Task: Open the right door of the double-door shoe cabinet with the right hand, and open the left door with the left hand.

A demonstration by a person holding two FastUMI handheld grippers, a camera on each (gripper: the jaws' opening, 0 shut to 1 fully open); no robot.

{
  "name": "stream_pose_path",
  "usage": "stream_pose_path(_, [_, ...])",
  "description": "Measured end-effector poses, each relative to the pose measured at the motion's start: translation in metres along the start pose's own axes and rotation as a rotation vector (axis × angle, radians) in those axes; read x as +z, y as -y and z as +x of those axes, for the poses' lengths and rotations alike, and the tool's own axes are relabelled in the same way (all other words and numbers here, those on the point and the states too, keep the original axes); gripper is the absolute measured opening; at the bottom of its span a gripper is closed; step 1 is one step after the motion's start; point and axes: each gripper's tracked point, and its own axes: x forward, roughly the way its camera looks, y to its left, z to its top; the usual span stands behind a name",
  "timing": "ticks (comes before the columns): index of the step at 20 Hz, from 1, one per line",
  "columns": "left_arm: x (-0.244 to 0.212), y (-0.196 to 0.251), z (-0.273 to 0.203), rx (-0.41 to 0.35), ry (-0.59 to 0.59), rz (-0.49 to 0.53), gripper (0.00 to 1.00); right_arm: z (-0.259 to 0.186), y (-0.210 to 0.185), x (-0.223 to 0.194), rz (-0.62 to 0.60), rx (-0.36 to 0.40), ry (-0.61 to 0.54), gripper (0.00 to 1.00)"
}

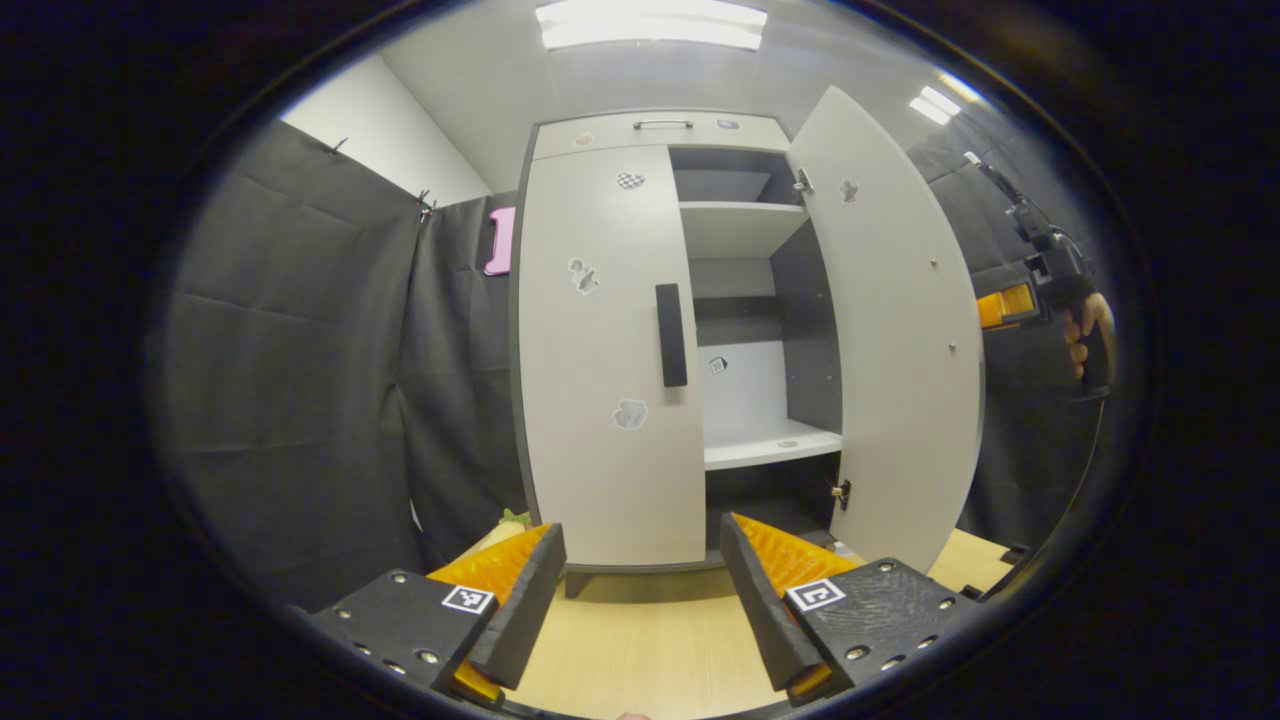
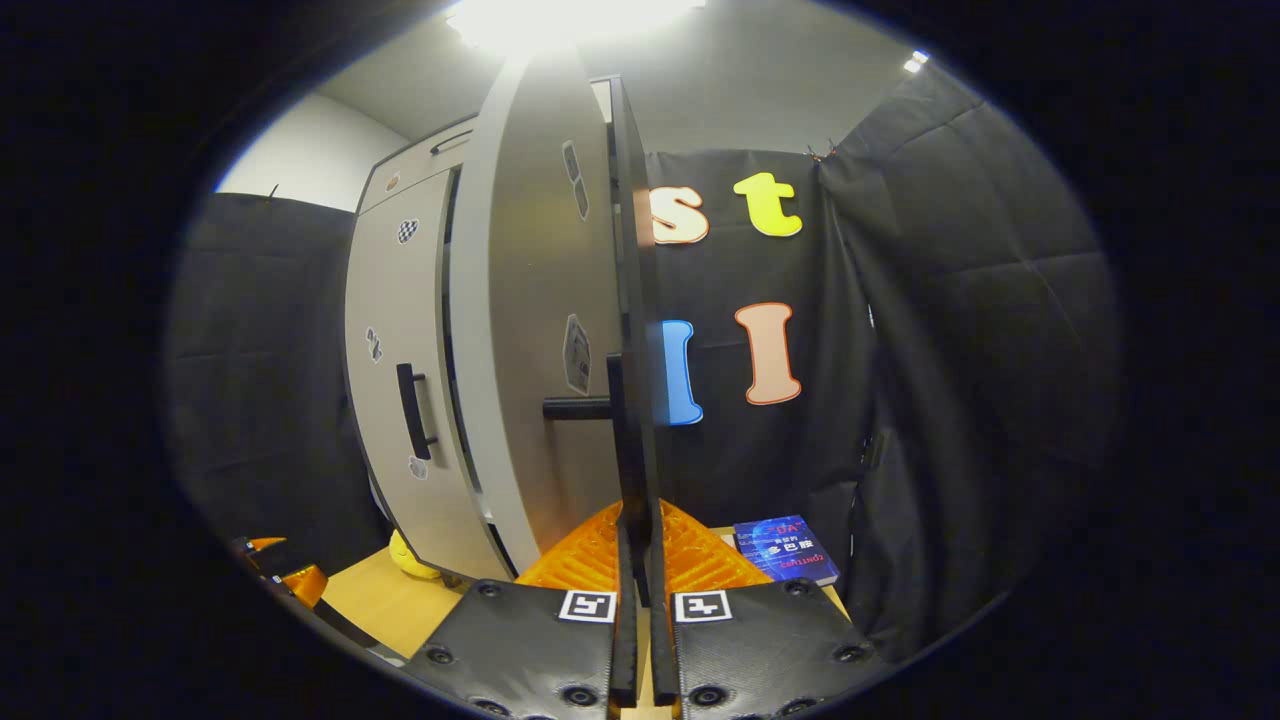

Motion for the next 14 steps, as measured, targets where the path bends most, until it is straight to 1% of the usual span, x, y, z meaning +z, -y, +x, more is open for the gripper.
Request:
stream_pose_path(2, [0.008,0.000,0.012,-0.014,-0.004,-0.006,0.90,-0.004,0.001,0.001,-0.005,-0.004,0.010,0.07])
stream_pose_path(3, [0.013,0.000,0.020,-0.025,-0.005,-0.017,0.90,-0.006,0.000,0.000,0.004,-0.008,0.011,0.04])
stream_pose_path(5, [0.025,0.000,0.036,-0.045,-0.005,-0.039,0.89,-0.011,-0.003,-0.002,0.016,-0.007,0.014,0.03])
stream_pose_path(7, [0.038,0.000,0.052,-0.052,0.010,-0.042,0.91,-0.017,-0.006,-0.004,0.013,0.012,0.009,0.14])
stream_pose_path(8, [0.044,0.001,0.061,-0.062,0.016,-0.035,0.91,-0.020,-0.004,-0.006,-0.003,0.002,0.009,0.38])
stream_pose_path(10, [0.052,0.003,0.078,-0.081,0.014,-0.028,0.90,-0.027,0.009,-0.007,-0.049,-0.058,0.023,0.86])
stream_pose_path(12, [0.062,0.005,0.097,-0.095,0.018,-0.031,0.91,-0.032,0.019,-0.008,-0.095,-0.115,0.026,0.98])
stream_pose_path(13, [0.067,0.005,0.105,-0.098,0.025,-0.032,0.90,-0.034,0.025,-0.009,-0.108,-0.137,0.024,0.98])
stream_pose_path(14, [0.074,0.005,0.113,-0.100,0.034,-0.031,0.91,-0.035,0.028,-0.009,-0.111,-0.146,0.020,0.98])
